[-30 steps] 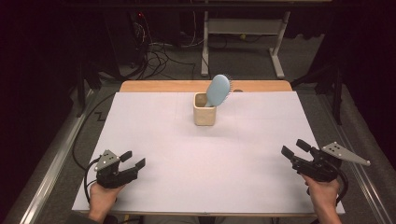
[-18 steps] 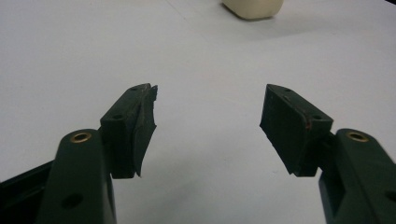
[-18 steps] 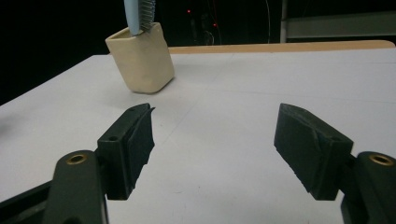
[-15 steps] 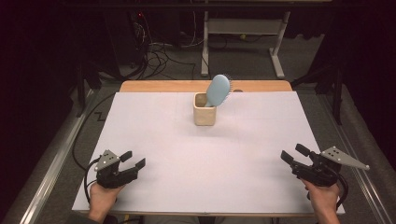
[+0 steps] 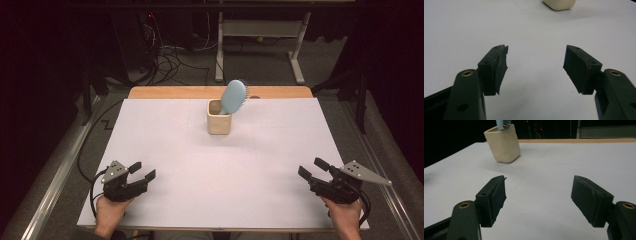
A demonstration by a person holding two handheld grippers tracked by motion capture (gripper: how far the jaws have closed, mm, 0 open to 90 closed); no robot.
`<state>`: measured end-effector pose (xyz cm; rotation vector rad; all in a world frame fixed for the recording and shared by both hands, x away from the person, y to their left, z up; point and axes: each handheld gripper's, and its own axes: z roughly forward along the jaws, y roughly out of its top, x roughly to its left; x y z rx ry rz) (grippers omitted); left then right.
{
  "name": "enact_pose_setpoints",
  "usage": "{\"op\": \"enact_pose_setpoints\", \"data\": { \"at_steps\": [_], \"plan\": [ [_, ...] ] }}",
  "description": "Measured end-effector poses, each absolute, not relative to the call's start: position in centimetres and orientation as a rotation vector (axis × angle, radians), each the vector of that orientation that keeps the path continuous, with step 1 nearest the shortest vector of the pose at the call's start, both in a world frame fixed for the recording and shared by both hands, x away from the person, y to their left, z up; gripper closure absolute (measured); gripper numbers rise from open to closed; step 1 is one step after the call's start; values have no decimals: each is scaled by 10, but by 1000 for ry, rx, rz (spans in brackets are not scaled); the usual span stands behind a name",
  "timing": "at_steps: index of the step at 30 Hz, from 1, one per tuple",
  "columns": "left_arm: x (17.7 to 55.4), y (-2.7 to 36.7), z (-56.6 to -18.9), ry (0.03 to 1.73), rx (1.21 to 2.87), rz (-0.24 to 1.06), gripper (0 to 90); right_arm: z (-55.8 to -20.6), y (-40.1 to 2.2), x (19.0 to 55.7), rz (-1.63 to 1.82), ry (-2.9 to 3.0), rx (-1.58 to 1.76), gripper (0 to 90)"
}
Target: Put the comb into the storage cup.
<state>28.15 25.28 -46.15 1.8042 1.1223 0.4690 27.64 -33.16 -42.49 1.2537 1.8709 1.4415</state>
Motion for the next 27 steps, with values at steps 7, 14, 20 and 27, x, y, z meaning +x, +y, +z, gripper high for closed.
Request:
{"op": "enact_pose_setpoints", "data": {
  "at_steps": [7, 14, 20, 27],
  "plan": [
    [281, 253, -461, 1122, 1804, 470, 354, -426, -329, 274, 1431, 1883, 1243, 282],
    [281, 253, -461, 1121, 1804, 472, 354, -432, -327, 272, 1425, 1887, 1254, 282],
    [281, 253, -461, 1121, 1803, 474, 354, -437, -326, 271, 1417, 1893, 1258, 282],
    [281, 253, -461, 1121, 1802, 474, 354, -440, -327, 270, 1414, 1894, 1264, 283]
  ]
}}
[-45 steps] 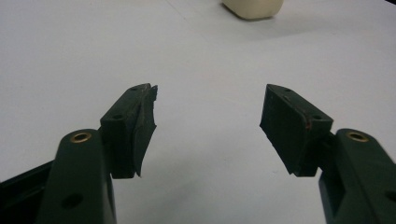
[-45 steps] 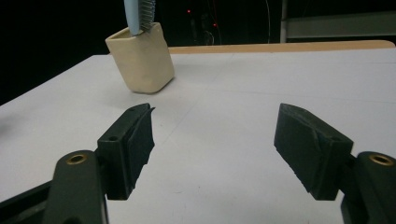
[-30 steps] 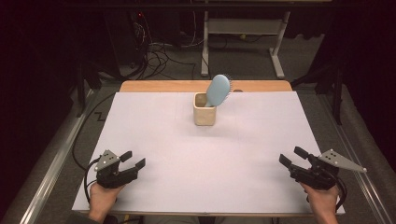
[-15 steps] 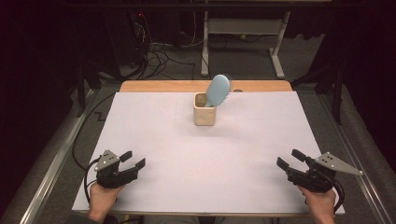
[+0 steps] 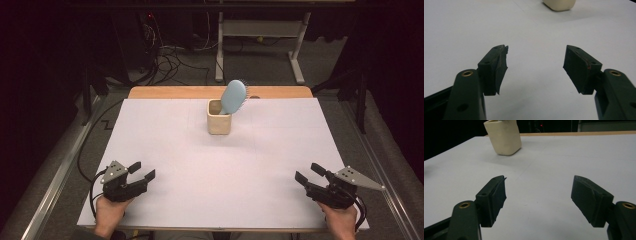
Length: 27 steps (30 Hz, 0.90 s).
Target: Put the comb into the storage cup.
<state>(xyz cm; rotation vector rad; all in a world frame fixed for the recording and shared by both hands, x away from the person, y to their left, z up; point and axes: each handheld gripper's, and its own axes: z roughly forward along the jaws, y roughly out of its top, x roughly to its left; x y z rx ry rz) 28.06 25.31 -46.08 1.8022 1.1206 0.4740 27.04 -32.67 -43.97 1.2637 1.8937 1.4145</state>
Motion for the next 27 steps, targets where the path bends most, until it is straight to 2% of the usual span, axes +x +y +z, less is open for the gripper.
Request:
{"op": "enact_pose_setpoints", "data": {
  "at_steps": [27],
  "plan": [
    [280, 253, -461, 1120, 1802, 474, 354, -449, -332, 274, 1379, 1888, 1301, 288]
  ]
}}
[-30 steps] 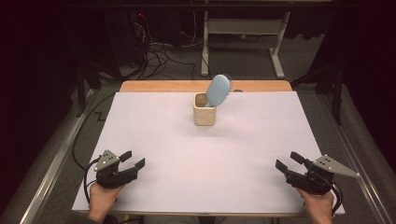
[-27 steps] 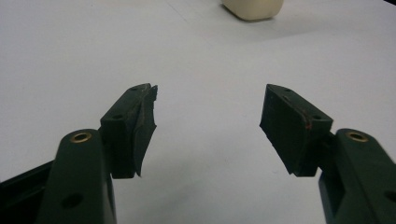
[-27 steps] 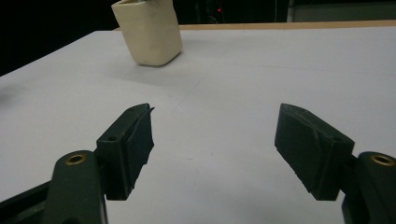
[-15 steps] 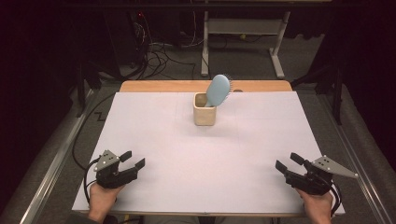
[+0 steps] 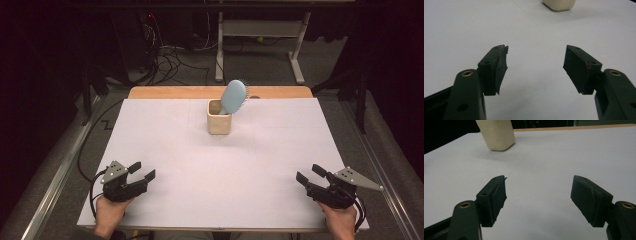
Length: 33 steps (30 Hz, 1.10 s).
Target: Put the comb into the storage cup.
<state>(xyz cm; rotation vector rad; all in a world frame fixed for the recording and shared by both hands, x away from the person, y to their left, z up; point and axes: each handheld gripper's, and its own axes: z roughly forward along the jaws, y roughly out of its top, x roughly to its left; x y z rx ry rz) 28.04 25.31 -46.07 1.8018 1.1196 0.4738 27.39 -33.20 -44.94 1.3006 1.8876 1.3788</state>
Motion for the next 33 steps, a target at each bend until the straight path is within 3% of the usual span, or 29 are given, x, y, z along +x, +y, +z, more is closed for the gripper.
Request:
{"op": "enact_pose_setpoints", "data": {
  "at_steps": [33],
  "plan": [
    [280, 253, -461, 1124, 1799, 479, 353, -460, -336, 276, 1333, 1900, 1329, 291]
  ]
}}
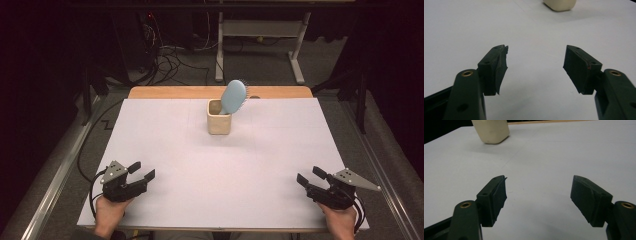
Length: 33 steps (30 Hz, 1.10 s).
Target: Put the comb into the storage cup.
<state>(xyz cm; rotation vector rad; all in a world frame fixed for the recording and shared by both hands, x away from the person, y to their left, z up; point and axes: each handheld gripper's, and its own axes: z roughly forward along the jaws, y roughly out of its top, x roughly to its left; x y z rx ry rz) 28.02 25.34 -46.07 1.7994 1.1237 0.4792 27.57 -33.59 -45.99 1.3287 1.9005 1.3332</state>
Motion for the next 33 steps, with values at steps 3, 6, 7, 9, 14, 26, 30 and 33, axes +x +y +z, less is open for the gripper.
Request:
{"op": "enact_pose_setpoints", "data": {
  "at_steps": [3, 6, 7, 9, 14, 26, 30, 33],
  "plan": [
    [280, 253, -461, 1124, 1799, 479, 353, -461, -336, 275, 1330, 1902, 1333, 292],
    [280, 253, -461, 1124, 1799, 478, 353, -462, -336, 275, 1329, 1906, 1331, 291],
    [280, 253, -461, 1123, 1801, 478, 354, -462, -336, 275, 1329, 1906, 1330, 291],
    [280, 253, -461, 1124, 1801, 478, 353, -462, -336, 275, 1330, 1904, 1332, 290],
    [280, 253, -461, 1123, 1801, 478, 354, -463, -336, 274, 1326, 1907, 1332, 289],
    [280, 254, -461, 1127, 1796, 480, 355, -465, -339, 269, 1327, 1890, 1341, 284],
    [280, 253, -461, 1126, 1798, 480, 355, -465, -340, 267, 1334, 1878, 1347, 284],
    [280, 253, -461, 1128, 1796, 480, 355, -465, -341, 267, 1341, 1871, 1347, 284]
  ]
}}
